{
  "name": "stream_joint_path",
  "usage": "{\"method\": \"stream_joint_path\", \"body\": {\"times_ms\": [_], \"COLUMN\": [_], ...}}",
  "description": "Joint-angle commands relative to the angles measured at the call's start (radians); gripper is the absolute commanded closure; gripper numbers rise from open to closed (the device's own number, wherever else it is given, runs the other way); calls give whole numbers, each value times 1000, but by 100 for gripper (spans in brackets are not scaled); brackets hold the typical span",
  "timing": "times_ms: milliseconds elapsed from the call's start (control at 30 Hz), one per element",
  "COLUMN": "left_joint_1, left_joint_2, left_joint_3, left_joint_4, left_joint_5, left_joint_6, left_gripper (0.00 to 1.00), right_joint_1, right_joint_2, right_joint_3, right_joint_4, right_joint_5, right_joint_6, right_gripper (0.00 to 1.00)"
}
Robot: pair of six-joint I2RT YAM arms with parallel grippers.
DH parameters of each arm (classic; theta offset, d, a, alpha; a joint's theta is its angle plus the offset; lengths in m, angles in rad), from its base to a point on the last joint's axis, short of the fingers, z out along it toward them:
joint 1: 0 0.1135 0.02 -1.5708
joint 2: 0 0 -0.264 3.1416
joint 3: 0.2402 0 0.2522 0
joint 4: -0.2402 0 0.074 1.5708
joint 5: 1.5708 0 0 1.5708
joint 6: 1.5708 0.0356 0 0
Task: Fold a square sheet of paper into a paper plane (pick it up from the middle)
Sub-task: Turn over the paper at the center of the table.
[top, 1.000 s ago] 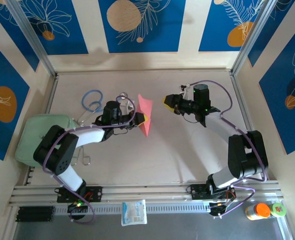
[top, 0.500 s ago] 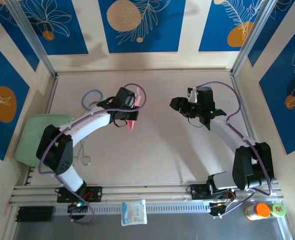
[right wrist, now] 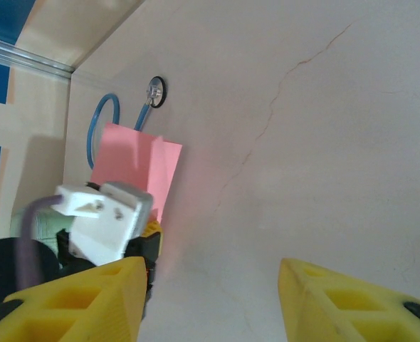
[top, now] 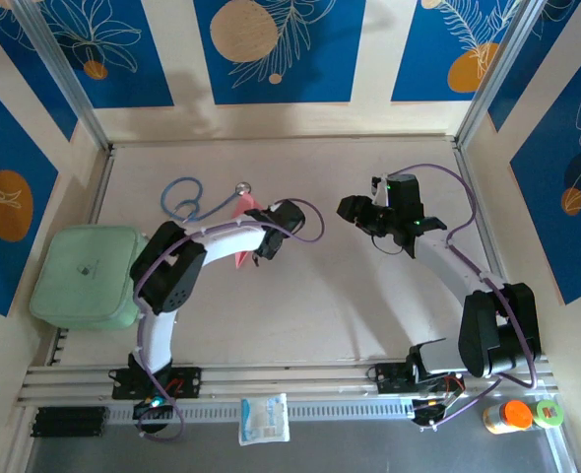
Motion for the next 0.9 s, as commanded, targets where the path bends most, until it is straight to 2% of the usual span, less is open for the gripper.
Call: {"method": "stream_joint_path", "body": {"times_ms": [0,200,533,867], "left_joint_1": [-34,-56,-61,-75], "left_joint_2": [33,63,45,23], "left_joint_3": [29,37,55,99], "left_joint_4": [20,9,-21,-70], "left_joint_5": [-113,-83,72,177], "left_joint_6": [12,-35,-121,-193], "left_gripper": [95,88,77,72], "right_joint_1": [-7,-8,-11,-16], "right_joint_2": [0,20,45,51], "right_joint_3": [-13,-9,-6,-9], "right_joint_4": [-24,-22,-15,-8], "right_joint_5": [0,-10,-25,-37], "right_joint_6": [-11,-5,10,25], "right_gripper": [48,48,48,49]}}
